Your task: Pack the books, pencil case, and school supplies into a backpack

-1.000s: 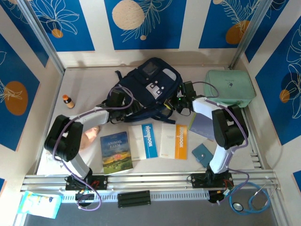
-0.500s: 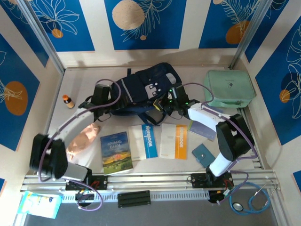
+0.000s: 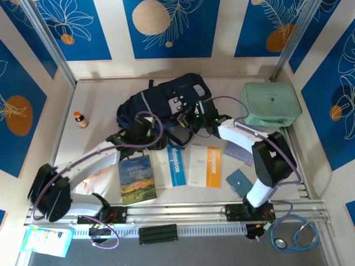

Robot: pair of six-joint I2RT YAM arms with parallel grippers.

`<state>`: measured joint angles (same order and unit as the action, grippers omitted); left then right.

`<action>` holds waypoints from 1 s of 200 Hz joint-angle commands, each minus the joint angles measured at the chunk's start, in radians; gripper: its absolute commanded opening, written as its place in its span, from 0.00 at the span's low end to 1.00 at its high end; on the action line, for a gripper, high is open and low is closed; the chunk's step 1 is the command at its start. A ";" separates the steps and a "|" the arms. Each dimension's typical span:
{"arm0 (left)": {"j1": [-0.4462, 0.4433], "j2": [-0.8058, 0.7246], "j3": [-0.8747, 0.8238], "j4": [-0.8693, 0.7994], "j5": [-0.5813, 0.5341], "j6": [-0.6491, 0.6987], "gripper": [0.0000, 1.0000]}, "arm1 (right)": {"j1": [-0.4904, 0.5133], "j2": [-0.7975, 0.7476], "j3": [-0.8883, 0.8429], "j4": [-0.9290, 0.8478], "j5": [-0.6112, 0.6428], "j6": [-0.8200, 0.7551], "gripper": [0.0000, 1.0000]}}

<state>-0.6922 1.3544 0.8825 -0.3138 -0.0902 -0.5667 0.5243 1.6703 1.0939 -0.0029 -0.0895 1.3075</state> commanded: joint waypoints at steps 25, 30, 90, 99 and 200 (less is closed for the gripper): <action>-0.083 0.192 0.127 0.113 -0.157 0.043 0.72 | 0.009 -0.021 0.053 0.055 -0.060 0.038 0.04; -0.084 0.207 0.137 0.117 -0.162 0.040 0.70 | 0.011 -0.024 0.054 0.056 -0.063 0.039 0.05; -0.087 0.322 0.207 0.188 -0.206 0.055 0.54 | 0.010 -0.017 0.064 0.062 -0.091 0.050 0.04; -0.086 0.329 0.217 0.187 -0.218 0.053 0.48 | 0.009 -0.015 0.067 0.062 -0.098 0.052 0.04; -0.087 0.333 0.267 0.176 -0.297 -0.003 0.32 | -0.005 -0.023 0.067 0.038 -0.099 0.054 0.05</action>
<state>-0.7750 1.7035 1.1183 -0.1753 -0.3599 -0.5705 0.5213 1.6707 1.1175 -0.0029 -0.1165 1.3476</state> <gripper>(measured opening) 0.320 0.059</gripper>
